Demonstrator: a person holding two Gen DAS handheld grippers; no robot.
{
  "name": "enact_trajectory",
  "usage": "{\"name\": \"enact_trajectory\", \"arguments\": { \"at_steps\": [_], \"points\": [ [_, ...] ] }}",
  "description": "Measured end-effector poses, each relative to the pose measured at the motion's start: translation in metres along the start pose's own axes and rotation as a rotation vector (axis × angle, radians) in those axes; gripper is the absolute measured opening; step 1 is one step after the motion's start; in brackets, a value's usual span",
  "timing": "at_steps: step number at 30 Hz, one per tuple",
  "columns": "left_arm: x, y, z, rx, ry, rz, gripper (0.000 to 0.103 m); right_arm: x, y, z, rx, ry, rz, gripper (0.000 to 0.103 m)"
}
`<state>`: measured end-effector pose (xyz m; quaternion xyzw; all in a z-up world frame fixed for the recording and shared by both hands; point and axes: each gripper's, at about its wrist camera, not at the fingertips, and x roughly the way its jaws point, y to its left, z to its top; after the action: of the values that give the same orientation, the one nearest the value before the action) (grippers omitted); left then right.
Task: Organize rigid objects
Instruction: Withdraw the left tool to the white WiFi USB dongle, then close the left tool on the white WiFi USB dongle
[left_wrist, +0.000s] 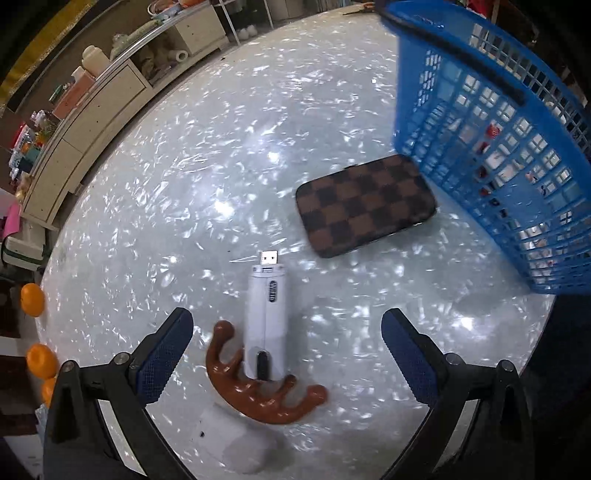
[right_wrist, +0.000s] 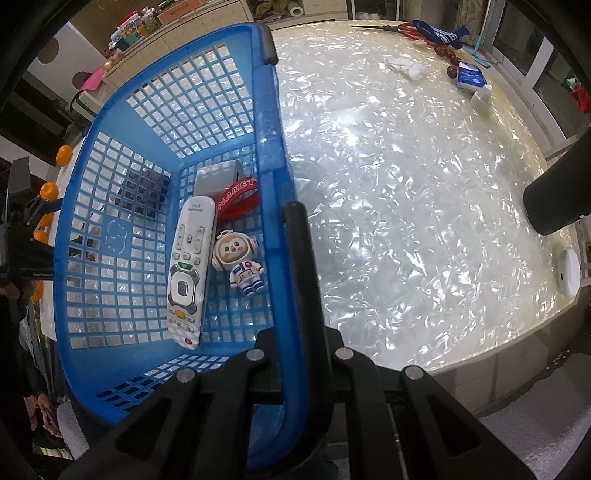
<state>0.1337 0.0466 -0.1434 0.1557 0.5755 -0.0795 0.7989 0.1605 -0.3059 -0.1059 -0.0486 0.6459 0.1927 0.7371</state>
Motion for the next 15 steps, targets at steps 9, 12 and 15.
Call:
{"name": "enact_trajectory", "arguments": {
  "at_steps": [9, 12, 15],
  "points": [
    [0.025, 0.024, 0.0, 0.024, -0.003, -0.03, 0.102, 0.004, -0.001, 0.002, 0.009, 0.012, -0.01, 0.007],
    [0.036, 0.026, 0.004, 0.033, 0.014, -0.034, 0.102, 0.006, -0.002, 0.002, 0.009, 0.019, -0.018, 0.008],
    [0.045, 0.022, 0.007, 0.079, 0.034, -0.026, 0.099, 0.007, -0.001, 0.002, 0.008, 0.022, -0.021, 0.008]
  ]
}}
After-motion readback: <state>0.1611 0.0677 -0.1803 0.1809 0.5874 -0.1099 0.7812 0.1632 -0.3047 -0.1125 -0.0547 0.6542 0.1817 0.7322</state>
